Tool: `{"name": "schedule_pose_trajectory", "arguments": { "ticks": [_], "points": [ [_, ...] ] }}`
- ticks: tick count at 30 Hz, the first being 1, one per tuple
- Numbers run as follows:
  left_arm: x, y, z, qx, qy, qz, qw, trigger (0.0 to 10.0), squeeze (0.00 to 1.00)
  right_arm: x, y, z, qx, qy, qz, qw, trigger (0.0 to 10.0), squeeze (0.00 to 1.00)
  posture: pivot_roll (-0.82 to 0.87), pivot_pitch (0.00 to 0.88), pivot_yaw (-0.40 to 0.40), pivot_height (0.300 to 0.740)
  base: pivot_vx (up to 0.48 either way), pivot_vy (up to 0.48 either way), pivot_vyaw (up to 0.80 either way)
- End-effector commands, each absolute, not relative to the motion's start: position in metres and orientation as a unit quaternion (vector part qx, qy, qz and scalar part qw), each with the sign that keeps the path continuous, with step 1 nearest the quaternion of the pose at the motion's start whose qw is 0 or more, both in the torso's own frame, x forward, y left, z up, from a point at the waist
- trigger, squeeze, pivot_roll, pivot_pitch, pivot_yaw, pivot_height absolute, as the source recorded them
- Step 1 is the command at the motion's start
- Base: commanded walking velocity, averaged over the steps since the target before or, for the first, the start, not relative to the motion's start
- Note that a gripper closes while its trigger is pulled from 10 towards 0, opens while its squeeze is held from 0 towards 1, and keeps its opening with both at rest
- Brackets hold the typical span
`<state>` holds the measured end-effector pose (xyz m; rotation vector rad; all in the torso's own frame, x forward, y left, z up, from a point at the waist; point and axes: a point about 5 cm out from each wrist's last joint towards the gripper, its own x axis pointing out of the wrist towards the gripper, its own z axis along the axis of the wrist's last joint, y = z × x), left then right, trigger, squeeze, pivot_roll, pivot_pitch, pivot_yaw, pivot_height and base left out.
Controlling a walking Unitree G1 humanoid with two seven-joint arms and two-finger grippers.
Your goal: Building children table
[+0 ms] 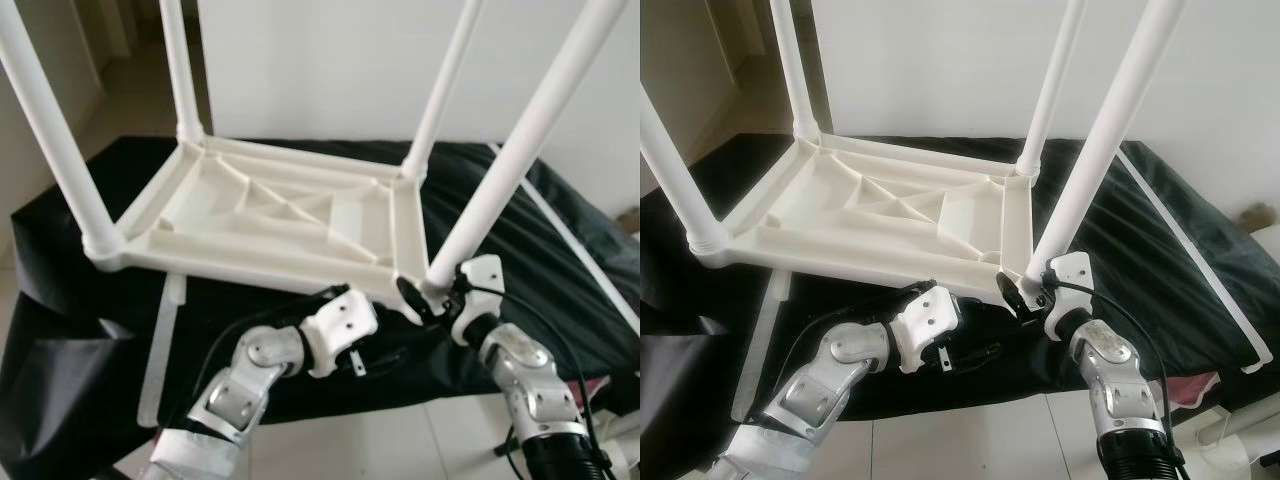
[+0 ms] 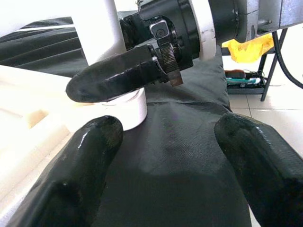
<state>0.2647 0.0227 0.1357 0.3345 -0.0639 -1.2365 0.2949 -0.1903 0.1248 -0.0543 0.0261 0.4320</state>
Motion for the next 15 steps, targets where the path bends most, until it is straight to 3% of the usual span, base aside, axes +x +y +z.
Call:
{"name": "schedule_pose_trajectory", "arguments": {
  "ticks": [1,15],
  "points": [
    [0.267,0.020,0.140,0.158,-0.037,-0.569,0.806,10.0,0.00,0.294,-0.194,0.125,-0.035,0.014,0.237,0.971,10.0,0.00,0.09,0.000,-0.065,0.740,0.000,0.000,0.00],
    [0.268,0.018,0.141,0.157,-0.039,-0.571,0.805,10.0,0.00,0.313,-0.206,0.128,-0.089,0.028,0.277,0.956,10.0,0.00,0.09,0.000,-0.066,0.740,0.000,0.000,0.00]
  ]
}}
